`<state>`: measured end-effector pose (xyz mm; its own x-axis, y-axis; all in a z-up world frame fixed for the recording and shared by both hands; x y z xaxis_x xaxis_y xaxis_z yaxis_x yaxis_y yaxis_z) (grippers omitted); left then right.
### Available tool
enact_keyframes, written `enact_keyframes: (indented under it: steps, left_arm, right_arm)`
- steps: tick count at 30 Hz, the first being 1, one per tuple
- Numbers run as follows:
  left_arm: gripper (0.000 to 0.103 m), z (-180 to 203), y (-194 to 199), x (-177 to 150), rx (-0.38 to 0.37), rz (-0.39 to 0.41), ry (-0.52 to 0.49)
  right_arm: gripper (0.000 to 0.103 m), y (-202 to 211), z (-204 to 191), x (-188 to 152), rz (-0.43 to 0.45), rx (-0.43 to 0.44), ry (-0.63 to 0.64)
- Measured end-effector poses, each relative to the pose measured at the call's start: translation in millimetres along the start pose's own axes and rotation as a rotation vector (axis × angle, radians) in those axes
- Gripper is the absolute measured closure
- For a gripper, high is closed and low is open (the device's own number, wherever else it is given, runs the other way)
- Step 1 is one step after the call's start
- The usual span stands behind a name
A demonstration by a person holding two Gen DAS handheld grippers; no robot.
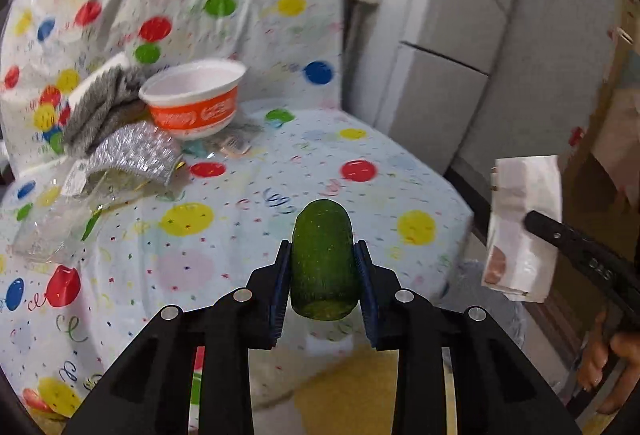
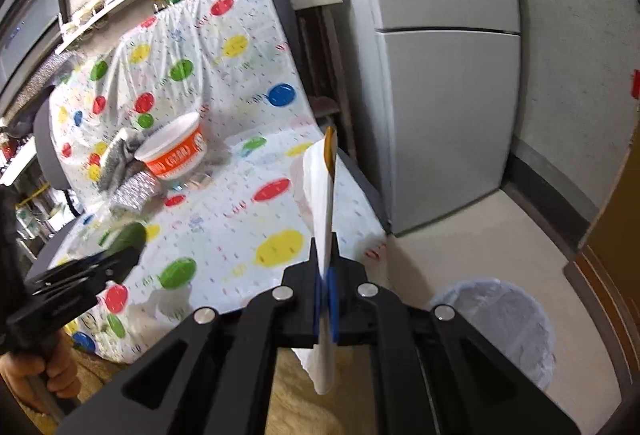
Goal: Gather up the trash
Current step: 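Carry the cucumber and paper bag to the bin and release both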
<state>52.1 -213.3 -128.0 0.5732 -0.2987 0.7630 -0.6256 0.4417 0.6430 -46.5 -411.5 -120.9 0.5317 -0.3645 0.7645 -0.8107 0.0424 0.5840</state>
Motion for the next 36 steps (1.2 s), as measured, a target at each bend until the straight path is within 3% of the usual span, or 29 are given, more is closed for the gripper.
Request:
enact_keyframes:
  steps: [8, 13, 19, 27, 30, 32, 33, 34, 36]
  left_arm:
    - [0.071, 67, -4, -15, -0.117, -0.014, -0.110]
    - [0.071, 118, -24, -26, -0.190, -0.046, -0.191]
    - [0.071, 181, -57, -36, -0.268, -0.106, -0.267]
    - [0.071, 240, -97, -47, -0.312, -0.164, -0.345]
    - [0.061, 250, -104, -47, -0.313, -0.176, -0.347]
    - [0.041, 248, -104, -42, -0.306, -0.158, -0.340]
    - [0.038, 247, -103, -39, -0.300, -0.150, -0.336]
    - [0.038, 243, -102, -36, -0.297, -0.142, -0.330]
    - [0.038, 235, -102, -31, -0.280, -0.137, -0.320]
  right_arm:
    - [0.099, 38, 28, -17, -0.004, -0.127, -0.032]
    - [0.099, 56, 71, -38, -0.010, -0.197, -0.107]
    - [0.099, 54, 126, -65, -0.051, -0.237, -0.202]
    - [0.099, 42, 179, -83, -0.074, -0.246, -0.308]
    - [0.095, 36, 193, -86, -0.079, -0.241, -0.345]
    - [0.089, 35, 197, -86, -0.077, -0.250, -0.357]
    - [0.075, 34, 198, -85, -0.077, -0.251, -0.358]
    - [0.070, 35, 197, -84, -0.071, -0.254, -0.354]
    - [0.070, 37, 194, -81, -0.067, -0.259, -0.343]
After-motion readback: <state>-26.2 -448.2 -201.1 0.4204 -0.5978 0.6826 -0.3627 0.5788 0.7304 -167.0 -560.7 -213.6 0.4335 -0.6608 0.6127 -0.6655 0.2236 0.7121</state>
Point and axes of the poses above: each gripper's, at about its wrist camera, not at the fingertips, and y roughly against the way its jaws point, z to its right, x to its top, the point moved 3 cm from there along -y, roughly the way its jaws point, and after that the axes turned 9 degrees about x, right-handed, at the moved point
